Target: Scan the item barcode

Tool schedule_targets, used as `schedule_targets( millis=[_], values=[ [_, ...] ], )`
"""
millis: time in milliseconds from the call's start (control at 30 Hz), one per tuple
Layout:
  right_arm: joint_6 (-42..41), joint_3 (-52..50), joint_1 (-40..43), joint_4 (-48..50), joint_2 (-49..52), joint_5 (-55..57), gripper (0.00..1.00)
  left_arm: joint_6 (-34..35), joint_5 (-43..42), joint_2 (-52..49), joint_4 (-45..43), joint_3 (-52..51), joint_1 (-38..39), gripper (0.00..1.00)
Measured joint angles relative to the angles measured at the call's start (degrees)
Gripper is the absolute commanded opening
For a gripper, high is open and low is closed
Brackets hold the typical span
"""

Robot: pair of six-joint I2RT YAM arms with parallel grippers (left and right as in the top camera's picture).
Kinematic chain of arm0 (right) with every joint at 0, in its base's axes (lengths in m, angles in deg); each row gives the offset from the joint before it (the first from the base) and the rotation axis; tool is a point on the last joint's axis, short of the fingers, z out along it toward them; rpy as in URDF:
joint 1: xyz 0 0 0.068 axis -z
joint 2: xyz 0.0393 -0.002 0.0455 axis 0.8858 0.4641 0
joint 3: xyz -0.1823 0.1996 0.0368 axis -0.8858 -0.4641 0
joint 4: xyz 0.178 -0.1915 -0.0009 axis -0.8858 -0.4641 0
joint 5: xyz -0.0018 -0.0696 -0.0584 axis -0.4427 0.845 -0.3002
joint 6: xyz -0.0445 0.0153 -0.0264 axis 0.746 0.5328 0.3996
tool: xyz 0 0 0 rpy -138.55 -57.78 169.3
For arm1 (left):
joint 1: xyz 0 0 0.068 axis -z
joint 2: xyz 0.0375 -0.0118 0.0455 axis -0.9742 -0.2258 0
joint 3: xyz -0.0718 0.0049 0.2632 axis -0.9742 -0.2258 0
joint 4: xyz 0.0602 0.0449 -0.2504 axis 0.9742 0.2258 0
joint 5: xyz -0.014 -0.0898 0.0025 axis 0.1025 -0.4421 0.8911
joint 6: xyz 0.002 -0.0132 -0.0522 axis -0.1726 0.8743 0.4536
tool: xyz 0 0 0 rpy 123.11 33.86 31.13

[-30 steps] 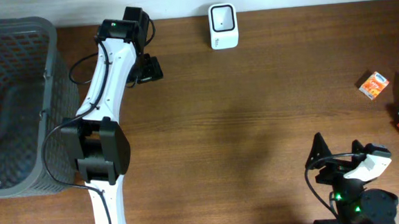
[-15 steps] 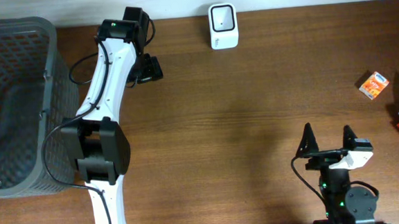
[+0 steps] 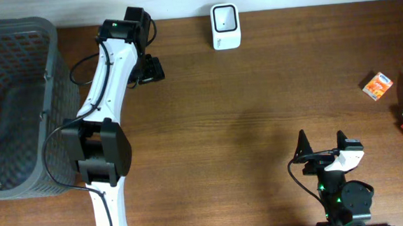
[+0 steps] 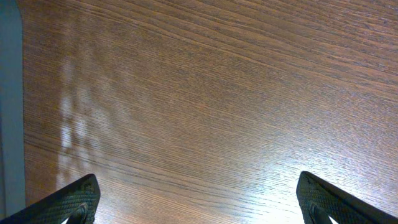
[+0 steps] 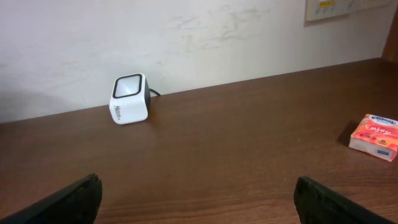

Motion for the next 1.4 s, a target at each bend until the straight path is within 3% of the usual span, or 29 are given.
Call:
schedule_targets(
  millis=[400, 533, 700, 867, 967, 1100, 1267, 1400],
  values=[
    [0.0, 0.0, 0.0, 0.0, 0.0, 0.0, 0.98, 0.0, 0.0, 0.0, 0.2, 0.0, 0.0, 0.99],
    [0.0, 0.0, 0.0, 0.0, 0.0, 0.0, 0.98, 0.0, 0.0, 0.0, 5.0, 0.0, 0.0, 0.99],
    [0.0, 0.0, 0.0, 0.0, 0.0, 0.0, 0.98, -1.2, -0.2, 4.3, 0.3, -0.3, -0.3, 0.99],
    [0.0, 0.0, 0.0, 0.0, 0.0, 0.0, 0.98, -9.5, -1.9, 18.3, -0.3, -1.2, -0.3, 0.99],
    [0.0, 0.0, 0.0, 0.0, 0.0, 0.0, 0.98, -13.5, -2.7, 28.0, -4.1, -7.7, -0.3, 0.99],
    [0.0, 0.0, 0.0, 0.0, 0.0, 0.0, 0.98, -17.3, -3.9, 44.7, -18.1, -32.2, -0.3, 0.99],
    [0.0, 0.0, 0.0, 0.0, 0.0, 0.0, 0.98, -31.5, -11.5, 67.7, -29.9, -56.1, -0.4, 0.99],
    [0.0, 0.0, 0.0, 0.0, -0.1, 0.0, 0.98, -36.6, -13.2, 94.9, -29.6, -71.7, -0.5, 0.99]
  ],
)
